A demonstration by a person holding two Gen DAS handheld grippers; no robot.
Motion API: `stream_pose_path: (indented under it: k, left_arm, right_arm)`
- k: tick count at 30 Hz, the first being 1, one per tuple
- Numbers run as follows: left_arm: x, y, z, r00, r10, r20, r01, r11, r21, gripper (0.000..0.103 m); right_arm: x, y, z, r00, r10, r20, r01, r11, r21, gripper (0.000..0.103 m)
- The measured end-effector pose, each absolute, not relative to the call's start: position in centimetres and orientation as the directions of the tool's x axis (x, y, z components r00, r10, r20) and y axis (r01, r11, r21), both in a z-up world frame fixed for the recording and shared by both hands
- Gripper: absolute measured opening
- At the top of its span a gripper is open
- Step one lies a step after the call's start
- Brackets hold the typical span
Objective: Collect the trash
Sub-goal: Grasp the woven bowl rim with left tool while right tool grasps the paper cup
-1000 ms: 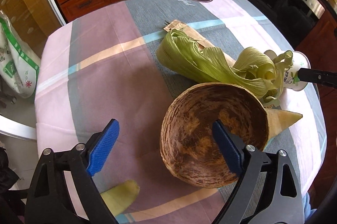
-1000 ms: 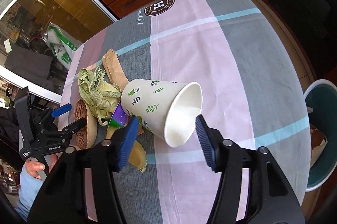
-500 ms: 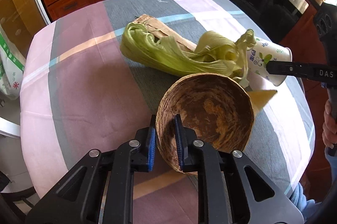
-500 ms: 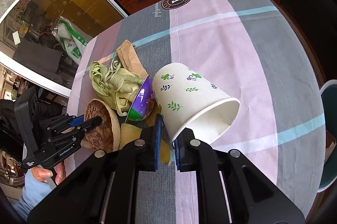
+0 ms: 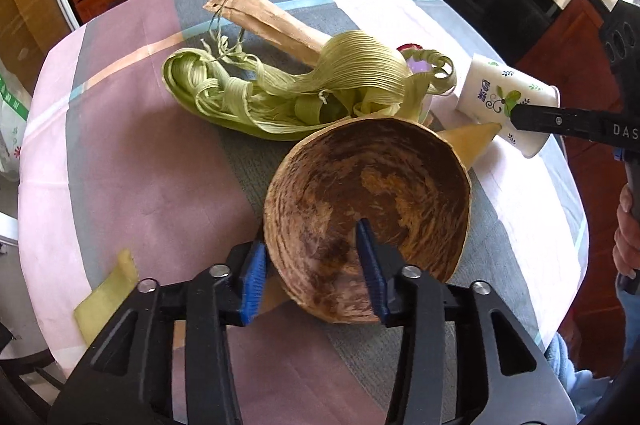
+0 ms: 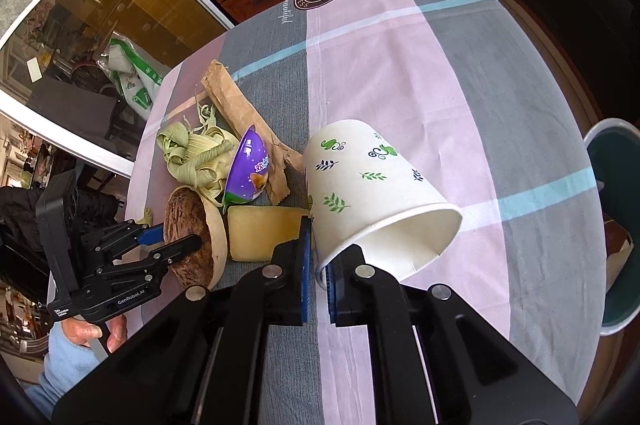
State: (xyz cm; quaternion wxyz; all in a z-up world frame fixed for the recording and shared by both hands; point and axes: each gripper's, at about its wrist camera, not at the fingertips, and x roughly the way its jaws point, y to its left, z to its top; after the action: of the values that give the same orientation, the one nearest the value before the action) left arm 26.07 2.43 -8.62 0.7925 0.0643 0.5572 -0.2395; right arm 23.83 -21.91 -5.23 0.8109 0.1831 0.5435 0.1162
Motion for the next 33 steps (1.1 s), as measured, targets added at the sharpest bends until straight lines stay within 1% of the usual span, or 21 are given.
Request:
stream_pose_path:
  k: [2, 3, 4, 5, 7, 8, 12, 19, 24, 28, 30, 31, 32, 33]
  left_arm:
    - [25.8, 1.6, -8.7, 0.295, -0.273, -0.916, 0.454, 0.883, -0.117, 0.050]
    - [25.7, 1.4, -8.7, 0.305, -0.260, -0.916, 0.449, 0.888, -0.103, 0.047]
    - [25.5, 1.4, -8.7, 0.317, -0.250, -0.915, 0.433, 0.896, -0.094, 0.034]
    - [25.3, 1.6, -8.5, 0.319, -0.260, -0.911, 0.420, 0.901, -0.110, 0.023]
    - [24.7, 2.2, -7.6, 0.340, -0.284, -0.896, 0.397, 0.908, -0.137, 0.011]
    - [24.3, 2.4, -6.9, 0.354, -0.291, -0.889, 0.394, 0.908, -0.141, 0.008]
    - [21.9, 2.0, -4.6, 0.420, -0.256, -0.871, 0.397, 0.915, -0.078, 0.006]
    - [19.5, 0.3, -2.8, 0.424, -0.259, -0.868, 0.427, 0.902, -0.061, 0.006]
    - [18.7, -0.4, -1.9, 0.430, -0.255, -0.866, 0.412, 0.909, -0.063, 0.006]
    - [18.4, -0.8, -2.1, 0.425, -0.248, -0.870, 0.410, 0.910, -0.060, 0.006]
    - [18.3, -0.8, -2.6, 0.410, -0.251, -0.877, 0.410, 0.910, -0.069, 0.006]
    - [18.2, -0.8, -2.9, 0.400, -0.255, -0.880, 0.410, 0.909, -0.077, 0.007]
    - [18.2, -0.7, -3.2, 0.391, -0.259, -0.883, 0.412, 0.907, -0.084, 0.007]
    - [18.2, -0.6, -3.6, 0.381, -0.263, -0.886, 0.413, 0.906, -0.092, 0.007]
  right_arm:
    - [23.6, -22.3, -5.1, 0.384, 0.389, -0.837, 0.022, 0.903, 0.429, 0.006]
    - [23.5, -22.5, -5.1, 0.386, 0.388, -0.837, 0.027, 0.902, 0.430, 0.006]
    - [23.4, -22.7, -5.0, 0.389, 0.387, -0.836, 0.032, 0.901, 0.432, 0.006]
    - [23.2, -22.8, -4.9, 0.391, 0.386, -0.835, 0.035, 0.901, 0.433, 0.006]
    - [22.8, -23.0, -4.5, 0.399, 0.384, -0.833, 0.033, 0.902, 0.432, 0.006]
    - [22.6, -23.1, -4.3, 0.403, 0.385, -0.830, 0.030, 0.901, 0.432, 0.006]
    - [21.6, -23.6, -3.3, 0.427, 0.391, -0.815, 0.030, 0.895, 0.445, 0.006]
    - [19.5, -24.1, -1.9, 0.454, 0.411, -0.791, 0.006, 0.886, 0.464, 0.005]
    - [18.0, -24.4, -1.2, 0.470, 0.425, -0.773, -0.005, 0.878, 0.479, 0.005]
    - [17.9, -25.1, -1.7, 0.466, 0.438, -0.768, 0.021, 0.863, 0.505, 0.006]
    - [17.8, -25.7, -2.4, 0.457, 0.462, -0.760, 0.054, 0.838, 0.542, 0.009]
    - [17.8, -25.9, -2.6, 0.456, 0.471, -0.755, 0.064, 0.829, 0.556, 0.015]
    - [17.6, -26.1, -2.6, 0.459, 0.473, -0.752, 0.068, 0.826, 0.560, 0.024]
    - [17.4, -26.2, -2.5, 0.468, 0.461, -0.754, 0.067, 0.832, 0.550, 0.051]
